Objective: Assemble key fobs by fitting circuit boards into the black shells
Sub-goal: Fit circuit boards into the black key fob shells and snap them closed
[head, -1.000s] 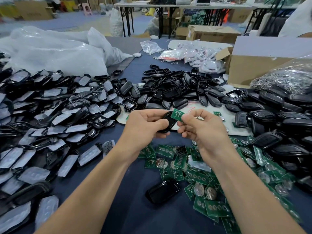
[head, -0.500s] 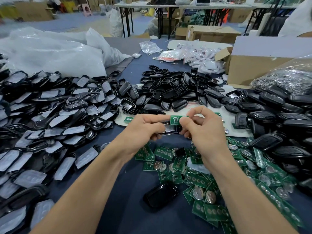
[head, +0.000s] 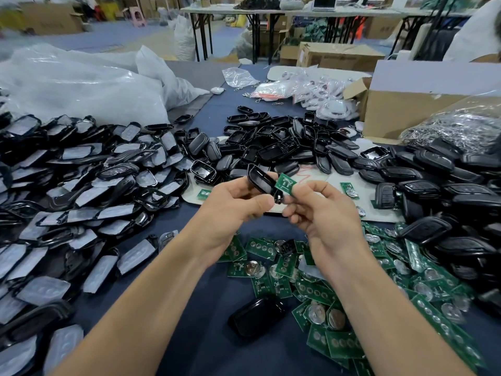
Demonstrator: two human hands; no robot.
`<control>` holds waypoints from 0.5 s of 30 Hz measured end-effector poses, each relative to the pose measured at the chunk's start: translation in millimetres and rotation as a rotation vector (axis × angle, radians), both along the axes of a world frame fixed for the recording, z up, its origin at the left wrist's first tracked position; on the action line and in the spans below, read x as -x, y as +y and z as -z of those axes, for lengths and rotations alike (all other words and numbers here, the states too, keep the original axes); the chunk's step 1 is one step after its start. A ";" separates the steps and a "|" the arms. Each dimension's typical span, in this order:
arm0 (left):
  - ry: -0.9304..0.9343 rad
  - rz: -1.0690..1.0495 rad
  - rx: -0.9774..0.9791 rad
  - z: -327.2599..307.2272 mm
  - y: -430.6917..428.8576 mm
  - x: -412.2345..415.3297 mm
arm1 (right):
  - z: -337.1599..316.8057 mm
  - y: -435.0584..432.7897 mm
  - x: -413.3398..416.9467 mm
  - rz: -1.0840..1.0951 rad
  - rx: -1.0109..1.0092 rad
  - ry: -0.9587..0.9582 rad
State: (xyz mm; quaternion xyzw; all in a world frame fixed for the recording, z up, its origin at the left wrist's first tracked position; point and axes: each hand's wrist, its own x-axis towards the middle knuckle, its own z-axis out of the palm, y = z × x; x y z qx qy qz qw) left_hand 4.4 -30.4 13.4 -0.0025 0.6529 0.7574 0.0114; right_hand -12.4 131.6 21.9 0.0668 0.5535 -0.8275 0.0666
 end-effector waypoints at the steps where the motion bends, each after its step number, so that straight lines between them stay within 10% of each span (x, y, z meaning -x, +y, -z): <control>1: -0.029 0.004 -0.014 -0.6 -2.1 0.1 | -1.1 3.2 0.9 0.018 -0.008 -0.006; 15: -0.108 -0.199 0.296 8.8 -5.6 5.1 | -1.0 13.6 7.8 -0.088 -0.245 0.169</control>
